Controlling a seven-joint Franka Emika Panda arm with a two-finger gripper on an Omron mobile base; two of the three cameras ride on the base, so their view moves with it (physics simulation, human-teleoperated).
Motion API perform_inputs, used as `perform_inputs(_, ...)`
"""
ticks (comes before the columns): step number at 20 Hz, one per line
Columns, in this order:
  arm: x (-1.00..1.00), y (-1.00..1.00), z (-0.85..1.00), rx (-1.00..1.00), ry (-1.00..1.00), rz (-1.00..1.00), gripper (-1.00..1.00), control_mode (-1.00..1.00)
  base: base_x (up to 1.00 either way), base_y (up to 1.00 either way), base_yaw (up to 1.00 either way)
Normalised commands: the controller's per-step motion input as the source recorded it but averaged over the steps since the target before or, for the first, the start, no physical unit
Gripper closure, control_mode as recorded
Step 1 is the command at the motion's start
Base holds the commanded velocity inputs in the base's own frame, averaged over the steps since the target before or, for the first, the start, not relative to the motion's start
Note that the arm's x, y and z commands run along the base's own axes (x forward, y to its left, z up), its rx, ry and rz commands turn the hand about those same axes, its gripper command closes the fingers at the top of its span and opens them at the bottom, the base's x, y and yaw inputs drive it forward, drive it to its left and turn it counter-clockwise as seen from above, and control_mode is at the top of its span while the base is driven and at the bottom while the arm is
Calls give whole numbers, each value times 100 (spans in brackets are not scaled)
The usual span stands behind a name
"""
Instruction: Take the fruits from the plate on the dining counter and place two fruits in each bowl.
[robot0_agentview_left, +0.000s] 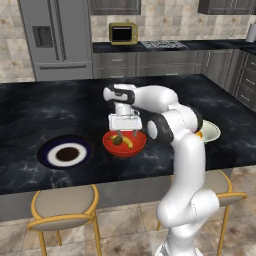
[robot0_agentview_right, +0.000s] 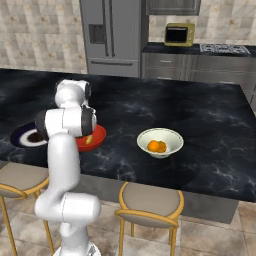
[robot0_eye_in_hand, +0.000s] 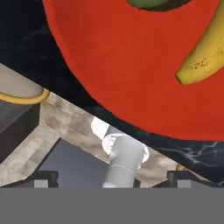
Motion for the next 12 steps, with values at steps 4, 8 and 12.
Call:
perform_inputs(4, -97, -20, 21, -3, -17, -1, -100, -100, 0, 0, 0)
perform_inputs(8, -100, -24, 12, 0, -26, 0, -100, -100, 0, 0, 0)
perform_inputs(12, -100, -35, 17, 0, -32, -2, -100, -100, 0, 0, 0)
